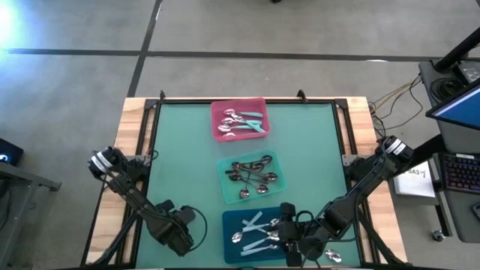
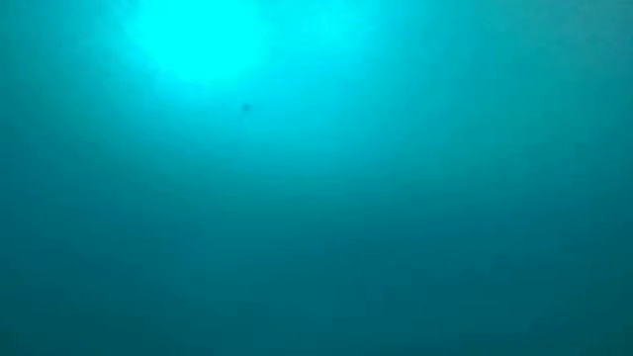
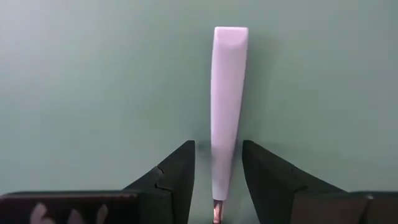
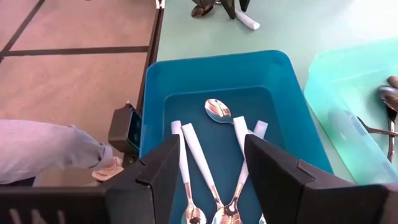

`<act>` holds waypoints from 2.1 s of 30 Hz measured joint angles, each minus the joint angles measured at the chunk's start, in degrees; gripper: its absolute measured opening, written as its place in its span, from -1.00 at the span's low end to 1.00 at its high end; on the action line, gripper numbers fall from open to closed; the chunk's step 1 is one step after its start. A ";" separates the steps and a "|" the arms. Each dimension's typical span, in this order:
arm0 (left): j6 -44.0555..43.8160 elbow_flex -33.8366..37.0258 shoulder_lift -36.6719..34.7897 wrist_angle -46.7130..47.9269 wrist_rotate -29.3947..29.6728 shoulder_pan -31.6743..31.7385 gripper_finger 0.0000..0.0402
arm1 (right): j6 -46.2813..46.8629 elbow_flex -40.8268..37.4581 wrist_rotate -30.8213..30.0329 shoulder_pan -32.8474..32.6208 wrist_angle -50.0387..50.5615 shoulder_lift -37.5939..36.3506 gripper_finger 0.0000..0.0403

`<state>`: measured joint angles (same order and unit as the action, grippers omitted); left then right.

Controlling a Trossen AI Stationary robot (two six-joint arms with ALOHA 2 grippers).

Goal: Sort silverware by color (type)
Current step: Put the blue spoon into the blue bin

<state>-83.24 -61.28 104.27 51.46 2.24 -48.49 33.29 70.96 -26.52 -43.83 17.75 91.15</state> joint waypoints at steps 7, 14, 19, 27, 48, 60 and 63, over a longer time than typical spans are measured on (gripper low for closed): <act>0.19 0.20 0.25 -0.09 -0.07 0.00 -0.41 | 0.14 0.00 0.01 0.00 0.03 0.00 -0.15; -0.02 0.61 0.33 -1.89 0.04 0.04 -0.52 | 0.14 0.00 0.02 -0.04 0.03 0.00 -0.16; -1.92 0.64 0.37 -3.48 0.46 0.04 -0.87 | 0.12 0.00 0.02 -0.04 0.03 0.00 -0.16; -3.02 -0.45 0.00 -3.23 7.08 -0.13 -0.88 | 0.14 0.00 0.02 -0.04 0.06 0.00 -0.17; 28.75 -19.41 -0.38 -20.42 50.28 0.78 -0.90 | 22.87 0.00 16.19 -0.84 13.13 0.00 -0.17; 41.57 -20.16 -0.39 -30.20 48.60 4.07 -0.86 | 40.99 -0.06 19.58 -6.71 33.93 -0.09 -0.17; 41.70 -17.39 -0.39 -36.47 45.00 5.82 -0.86 | 43.99 -0.32 20.08 -7.73 33.69 -0.09 -0.17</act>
<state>-41.55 -78.67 103.88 14.99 47.24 -42.67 77.27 70.64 -6.45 -51.57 51.44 91.07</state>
